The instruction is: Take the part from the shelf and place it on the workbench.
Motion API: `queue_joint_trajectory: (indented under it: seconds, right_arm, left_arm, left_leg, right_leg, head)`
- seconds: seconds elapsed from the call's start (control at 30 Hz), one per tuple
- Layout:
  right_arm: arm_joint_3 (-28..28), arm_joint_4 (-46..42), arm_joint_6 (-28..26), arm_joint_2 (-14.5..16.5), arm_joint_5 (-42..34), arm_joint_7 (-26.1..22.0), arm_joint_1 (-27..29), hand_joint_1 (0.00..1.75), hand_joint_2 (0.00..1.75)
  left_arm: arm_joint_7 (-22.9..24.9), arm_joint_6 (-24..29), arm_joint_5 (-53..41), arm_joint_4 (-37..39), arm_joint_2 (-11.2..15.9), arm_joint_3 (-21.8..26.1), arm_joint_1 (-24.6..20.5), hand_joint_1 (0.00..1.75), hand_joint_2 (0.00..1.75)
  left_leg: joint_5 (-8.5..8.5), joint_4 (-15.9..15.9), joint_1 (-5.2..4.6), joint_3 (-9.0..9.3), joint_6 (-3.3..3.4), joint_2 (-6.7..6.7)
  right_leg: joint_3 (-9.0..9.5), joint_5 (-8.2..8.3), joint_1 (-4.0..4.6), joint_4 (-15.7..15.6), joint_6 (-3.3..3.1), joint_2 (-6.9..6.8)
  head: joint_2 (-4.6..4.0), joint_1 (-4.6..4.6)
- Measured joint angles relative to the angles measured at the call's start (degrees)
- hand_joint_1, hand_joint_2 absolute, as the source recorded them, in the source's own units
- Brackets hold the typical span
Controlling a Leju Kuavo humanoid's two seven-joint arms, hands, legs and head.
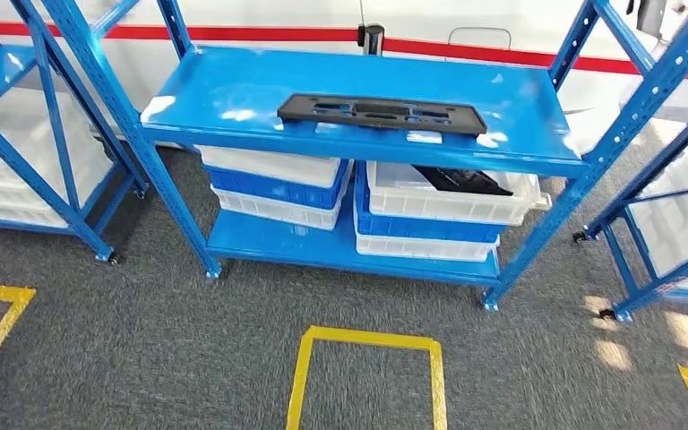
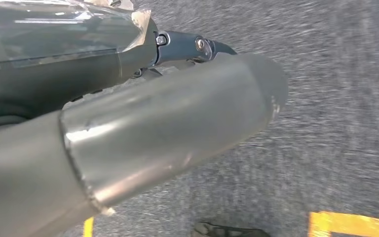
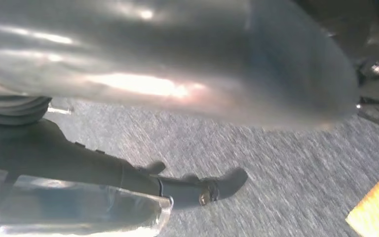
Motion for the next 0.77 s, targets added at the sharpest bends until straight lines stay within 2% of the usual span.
queue_joint_trajectory:
  seconds: [0.03, 0.07, 0.13, 0.17, 0.2, 0.27, 0.3, 0.33, 0.37, 0.4, 0.43, 0.47, 0.5, 0.53, 0.57, 0.6, 0.67, 0.77]
  right_arm:
    - [0.0, 0.1, 0.0, 0.1, 0.0, 0.0, 0.0, 0.00, 0.00]
    - [0.0, 0.0, 0.0, 0.0, 0.0, 0.0, -0.1, 0.00, 0.00]
    - [0.0, 0.0, -0.1, 0.0, 0.0, 0.0, -0.3, 0.00, 0.00]
    - [0.0, -0.1, -0.2, 0.0, 0.0, 0.0, -0.3, 0.00, 0.00]
    - [0.0, -0.1, -0.3, 0.0, 0.0, 0.0, -0.4, 0.00, 0.00]
    - [0.0, -0.1, -0.6, 0.1, 0.0, 0.0, -0.6, 0.00, 0.00]
    - [0.0, -0.1, -0.7, 0.1, 0.0, 0.0, -0.7, 0.00, 0.00]
    - [0.0, -0.1, -0.7, 0.2, 0.0, 0.0, -0.6, 0.00, 0.00]
    - [0.0, -0.1, -0.8, 0.2, 0.0, 0.0, -0.6, 0.00, 0.00]
    - [0.0, -0.1, -0.8, 0.3, 0.0, 0.0, -0.6, 0.00, 0.00]
    - [0.0, -0.1, -0.8, 0.2, 0.0, 0.0, -0.5, 0.00, 0.00]
    - [0.0, -0.1, -0.8, 0.1, 0.1, 0.0, -0.6, 0.00, 0.00]
    - [0.0, -0.2, -0.9, -0.1, 0.1, 0.0, -0.7, 0.00, 0.00]
    - [0.0, -0.2, -0.9, -0.2, 0.2, 0.0, -0.7, 0.00, 0.00]
    - [0.0, -0.3, -0.9, -0.3, 0.3, 0.0, -0.8, 0.00, 0.00]
    - [0.0, -0.3, -0.9, -0.3, 0.3, 0.0, -0.8, 0.00, 0.00]
    - [0.0, -0.3, -0.9, -0.5, 0.3, 0.0, -0.7, 0.00, 0.00]
    - [0.0, -0.3, -1.0, -0.9, 0.3, 0.0, -0.7, 0.00, 0.00]
  left_arm:
    - [-0.1, 0.2, 0.0, 0.0, 0.0, 0.0, -0.1, 0.00, 0.44]
    - [-0.1, 0.3, -0.2, 0.0, 0.0, 0.0, -0.2, 0.00, 0.87]
    - [-0.3, 0.5, -0.5, 0.0, -0.1, 0.0, -0.5, 0.00, 1.75]
    - [-0.3, 0.5, -0.7, 0.0, -0.1, 0.0, -0.6, 0.00, 1.75]
    - [-0.2, 0.6, -0.9, 0.0, -0.1, 0.0, -0.7, 0.00, 1.75]
    - [-0.3, 0.5, -1.0, 0.0, -0.1, 0.0, -0.7, 0.00, 1.75]
    - [-0.3, 0.5, -1.0, 0.0, -0.1, 0.0, -0.6, 0.00, 1.75]
    - [-0.3, 0.5, -1.1, 0.0, 0.0, 0.0, -0.5, 0.00, 1.75]
    - [-0.3, 0.5, -1.1, 0.0, 0.0, 0.0, -0.5, 0.00, 1.75]
    - [-0.3, 0.5, -1.1, 0.0, 0.0, 0.0, -0.4, 0.00, 1.75]
    - [-0.3, 0.5, -1.1, 0.0, 0.0, 0.0, -0.4, 0.00, 1.75]
    - [-0.3, 0.4, -1.2, 0.0, -0.2, 0.0, -0.4, 0.00, 1.75]
    - [-0.3, 0.3, -1.2, 0.1, -0.3, 0.0, -0.5, 0.00, 1.75]
    - [-0.2, 0.3, -1.2, 0.1, -0.5, 0.0, -0.5, 0.00, 1.75]
    - [-0.2, 0.2, -1.2, 0.1, -0.5, 0.0, -0.5, 0.00, 1.75]
    - [-0.2, 0.1, -1.3, 0.0, -0.6, 0.0, -0.5, 0.00, 1.75]
    - [-0.2, 0.1, -1.3, 0.0, -0.8, 0.0, -0.4, 0.00, 1.75]
    - [-0.2, 0.1, -1.3, 0.0, -1.1, 0.0, -0.5, 0.00, 1.75]
  left_leg:
    - [-0.82, 0.3, -0.07, 0.30, -0.49, 0.00]
    - [-1.35, 0.4, -0.06, 0.48, -0.98, 0.09]
    - [-1.81, 2.0, 0.28, 0.05, -1.77, 0.64]
    - [-1.98, 4.1, 0.41, -1.12, -2.05, 0.99]
    - [-2.74, 7.3, 0.52, -3.04, -2.29, 1.27]
    - [-5.51, 14.6, 0.89, -8.08, -2.81, 1.51]
    - [-6.35, 17.0, 1.20, -10.31, -3.13, 1.53]
    - [-5.96, 17.7, 1.59, -11.75, -3.52, 1.59]
    - [-4.16, 16.3, 2.06, -12.16, -4.03, 1.69]
    - [-1.39, 13.3, 2.68, -11.74, -4.72, 1.84]
    - [1.13, 10.1, 3.31, -10.92, -5.62, 1.95]
    - [1.50, 7.7, 3.71, -10.36, -6.00, 2.18]
    - [1.60, 6.3, 3.87, -10.02, -5.91, 2.43]
    - [1.37, 6.1, 3.78, -10.05, -5.38, 2.63]
    - [1.13, 6.3, 3.69, -10.22, -4.45, 2.87]
    - [2.35, 6.3, 3.77, -10.14, -3.91, 2.94]
    - [3.08, 6.2, 4.29, -10.11, -3.52, 2.83]
    - [3.07, 6.2, 4.71, -10.09, -3.41, 2.52]
  right_leg:
    - [0.02, 0.60, -0.29, -0.5, -0.57, -0.33]
    - [0.40, 0.46, -0.50, -0.3, -1.36, -0.43]
    - [1.18, 0.19, -1.01, -0.4, -2.18, -0.25]
    - [1.62, -0.08, -0.97, -0.5, -2.60, -0.17]
    - [2.02, -0.38, -0.97, -0.6, -3.02, -0.16]
    - [2.75, -1.04, -1.02, -0.8, -3.84, -0.16]
    - [3.16, -1.40, -1.19, -0.8, -3.99, -0.12]
    - [3.66, -1.78, -1.47, -0.8, -3.89, -0.06]
    - [4.22, -2.20, -1.89, -0.8, -3.50, 0.02]
    - [4.84, -2.64, -2.41, -0.8, -2.91, 0.12]
    - [5.25, -3.09, -2.55, -0.8, -2.17, 0.18]
    - [5.70, -3.53, -2.76, -0.6, -1.46, 0.27]
    - [5.81, -3.94, -2.49, -0.5, -0.75, 0.27]
    - [5.91, -4.23, -2.12, -0.6, -0.20, 0.25]
    - [6.29, -4.46, -2.16, -0.8, 0.18, 0.23]
    - [6.58, -4.60, -2.08, -1.2, 0.43, 0.16]
    - [7.70, -4.69, -2.32, -2.3, 0.57, 0.14]
    - [8.93, -4.69, -2.19, -4.2, 0.57, 0.11]
  head:
    - [0.00, 0.01]
    - [0.01, -0.27]
    - [0.02, -0.73]
    - [0.03, -0.92]
    - [0.02, -0.94]
    - [0.02, -0.96]
    - [0.02, -0.95]
    - [0.03, -0.94]
    - [0.02, -0.94]
    - [0.02, -0.94]
    - [0.02, -0.99]
    - [0.02, -1.18]
    - [0.02, -1.39]
    - [0.02, -1.42]
    - [0.02, -1.38]
    - [0.03, -1.19]
    - [0.03, -0.82]
    - [0.03, -0.55]
